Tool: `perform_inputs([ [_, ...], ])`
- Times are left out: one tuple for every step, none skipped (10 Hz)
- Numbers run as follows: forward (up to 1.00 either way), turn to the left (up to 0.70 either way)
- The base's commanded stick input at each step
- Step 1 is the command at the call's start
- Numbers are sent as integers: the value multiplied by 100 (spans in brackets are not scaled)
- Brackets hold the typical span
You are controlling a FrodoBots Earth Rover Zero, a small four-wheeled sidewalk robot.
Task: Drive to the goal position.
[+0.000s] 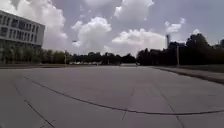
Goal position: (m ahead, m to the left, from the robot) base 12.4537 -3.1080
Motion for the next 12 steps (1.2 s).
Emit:
perform_inputs([
  [70,6],
  [70,6],
  [70,6],
  [70,6],
  [70,6],
  [70,6],
  [70,6],
  [70,6],
  [70,6],
  [70,5],
  [70,1],
  [70,-3],
])
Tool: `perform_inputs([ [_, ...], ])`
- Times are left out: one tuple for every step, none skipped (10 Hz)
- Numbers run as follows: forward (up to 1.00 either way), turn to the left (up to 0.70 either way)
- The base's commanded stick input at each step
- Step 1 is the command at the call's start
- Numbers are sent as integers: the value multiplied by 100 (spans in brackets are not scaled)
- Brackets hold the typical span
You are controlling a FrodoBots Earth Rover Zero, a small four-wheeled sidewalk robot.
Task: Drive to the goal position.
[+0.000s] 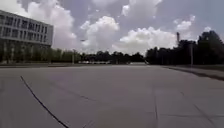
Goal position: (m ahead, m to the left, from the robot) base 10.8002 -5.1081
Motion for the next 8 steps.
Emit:
perform_inputs([
  [70,-7],
  [70,-11],
  [70,-15],
  [70,-19],
  [70,-23],
  [70,-26],
  [70,-29],
  [70,-29],
])
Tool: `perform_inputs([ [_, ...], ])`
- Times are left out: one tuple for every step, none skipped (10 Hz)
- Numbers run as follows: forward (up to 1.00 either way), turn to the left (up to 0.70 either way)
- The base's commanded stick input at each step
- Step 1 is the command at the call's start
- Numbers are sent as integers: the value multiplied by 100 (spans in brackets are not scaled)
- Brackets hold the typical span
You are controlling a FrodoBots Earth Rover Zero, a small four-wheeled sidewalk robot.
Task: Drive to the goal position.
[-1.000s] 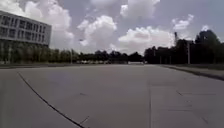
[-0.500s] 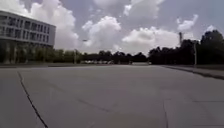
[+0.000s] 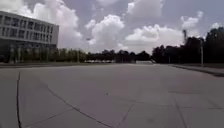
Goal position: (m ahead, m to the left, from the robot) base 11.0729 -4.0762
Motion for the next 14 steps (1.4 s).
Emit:
perform_inputs([
  [70,-29],
  [70,-29],
  [70,-29],
  [70,-29],
  [70,-29],
  [70,-29],
  [70,-29],
  [70,-29],
  [70,-29],
  [70,-29],
  [70,-29],
  [70,-29],
  [70,-29],
  [70,-29],
])
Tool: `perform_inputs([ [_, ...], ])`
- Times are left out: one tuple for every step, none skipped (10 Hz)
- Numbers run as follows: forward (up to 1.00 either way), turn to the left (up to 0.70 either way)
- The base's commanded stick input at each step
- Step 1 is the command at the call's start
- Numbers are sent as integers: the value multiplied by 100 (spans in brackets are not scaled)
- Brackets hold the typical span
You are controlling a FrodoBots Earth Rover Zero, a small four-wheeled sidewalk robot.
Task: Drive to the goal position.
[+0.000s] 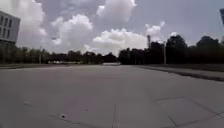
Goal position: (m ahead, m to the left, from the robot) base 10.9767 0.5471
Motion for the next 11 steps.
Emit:
perform_inputs([
  [70,-29],
  [70,-29],
  [70,-29],
  [70,-29],
  [70,-29],
  [70,-29],
  [70,-29],
  [70,-29],
  [70,-29],
  [70,-29],
  [70,-29],
])
